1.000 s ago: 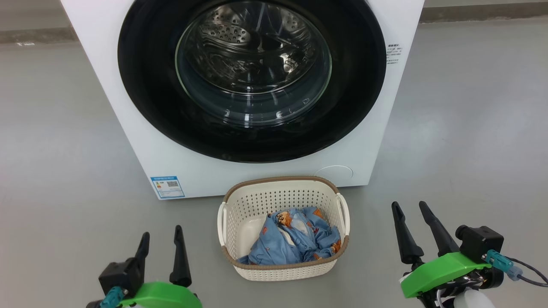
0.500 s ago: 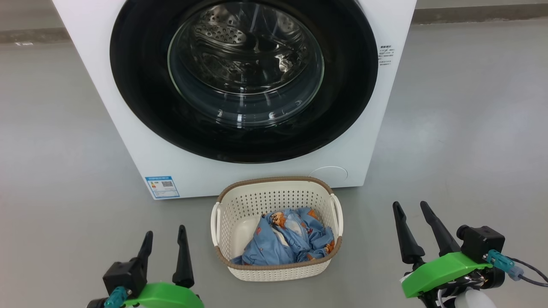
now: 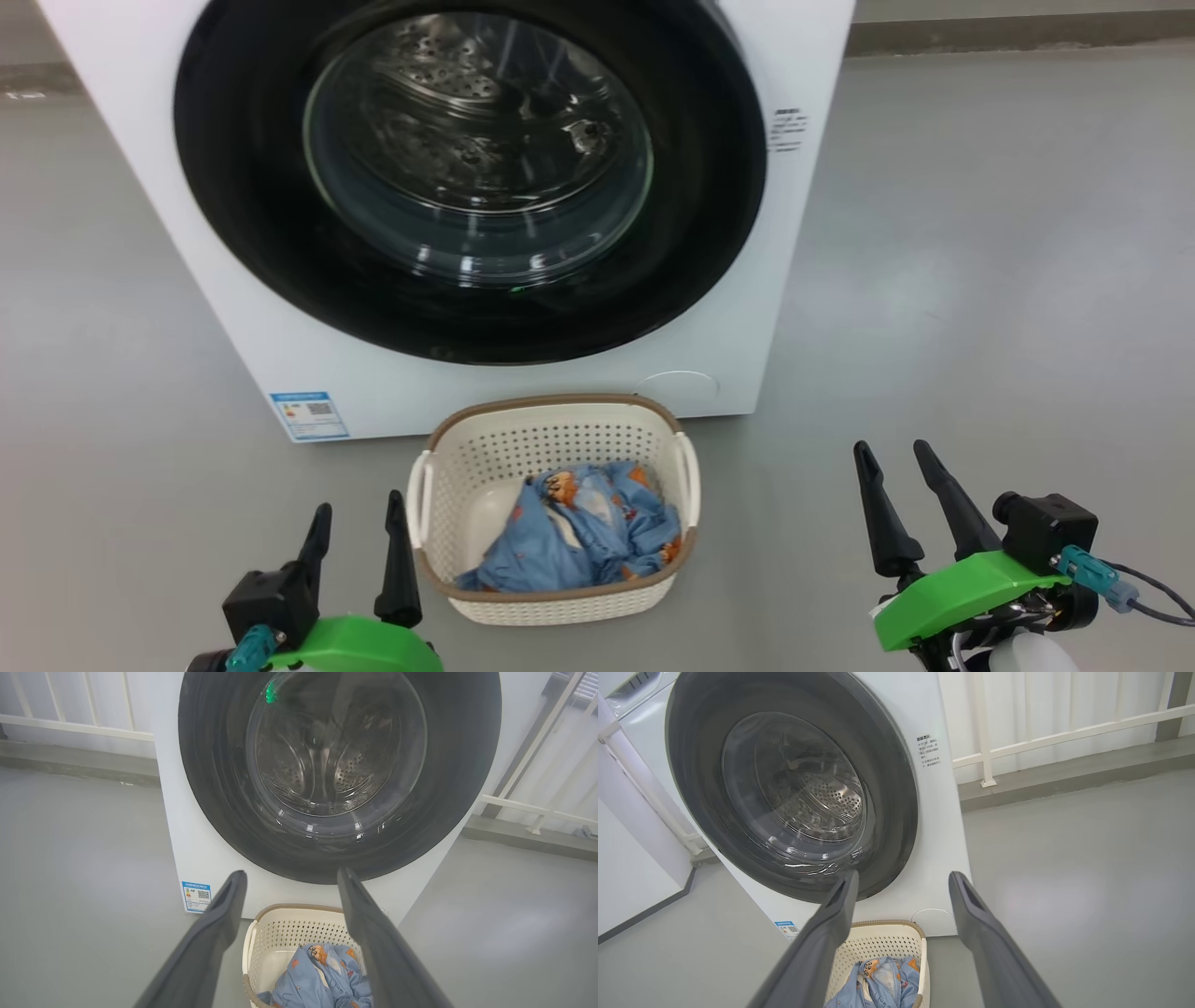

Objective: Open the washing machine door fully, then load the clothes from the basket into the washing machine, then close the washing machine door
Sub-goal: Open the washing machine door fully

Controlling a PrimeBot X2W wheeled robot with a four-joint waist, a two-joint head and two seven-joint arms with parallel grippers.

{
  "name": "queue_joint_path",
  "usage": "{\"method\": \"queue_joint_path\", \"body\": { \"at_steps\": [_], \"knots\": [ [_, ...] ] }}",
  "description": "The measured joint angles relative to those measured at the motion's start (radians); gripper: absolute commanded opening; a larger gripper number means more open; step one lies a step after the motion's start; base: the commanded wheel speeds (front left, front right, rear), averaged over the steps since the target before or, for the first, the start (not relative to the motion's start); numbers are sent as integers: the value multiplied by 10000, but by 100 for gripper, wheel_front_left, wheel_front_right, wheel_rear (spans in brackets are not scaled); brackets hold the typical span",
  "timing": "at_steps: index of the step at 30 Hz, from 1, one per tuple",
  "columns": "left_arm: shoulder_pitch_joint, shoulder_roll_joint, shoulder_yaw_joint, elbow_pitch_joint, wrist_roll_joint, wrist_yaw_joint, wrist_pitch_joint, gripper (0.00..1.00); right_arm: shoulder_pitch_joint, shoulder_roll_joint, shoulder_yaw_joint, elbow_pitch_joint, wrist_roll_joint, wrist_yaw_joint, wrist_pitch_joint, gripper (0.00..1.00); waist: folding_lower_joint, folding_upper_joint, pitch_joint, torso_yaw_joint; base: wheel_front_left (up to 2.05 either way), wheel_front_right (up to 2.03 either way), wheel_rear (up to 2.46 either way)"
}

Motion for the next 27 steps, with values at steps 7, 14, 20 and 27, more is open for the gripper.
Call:
{"method": "queue_joint_path", "body": {
  "at_steps": [7, 14, 20, 27],
  "knots": [
    [0, -4, -12, 2, 0, 0, 0, 100, 0, -6, 0, 38, 0, 0, 0, 100, 0, 0, 37, -16, 147, 99, -246],
    [-2, -19, 178, -322, -96, 174, -2, 100, -2, -27, -2, 98, 2, 0, 0, 100, 0, 0, 94, -8, 126, 90, -215],
    [-1, -21, 190, -502, -86, 86, -2, 100, -2, -35, 2, 123, 6, 0, 0, 100, 0, 0, 87, 14, 62, 62, -123],
    [5, -15, 201, -527, -81, 54, -2, 100, -2, -31, 59, 119, 13, 0, 0, 100, 1, 0, 22, 40, 13, 13, -26]
  ]
}}
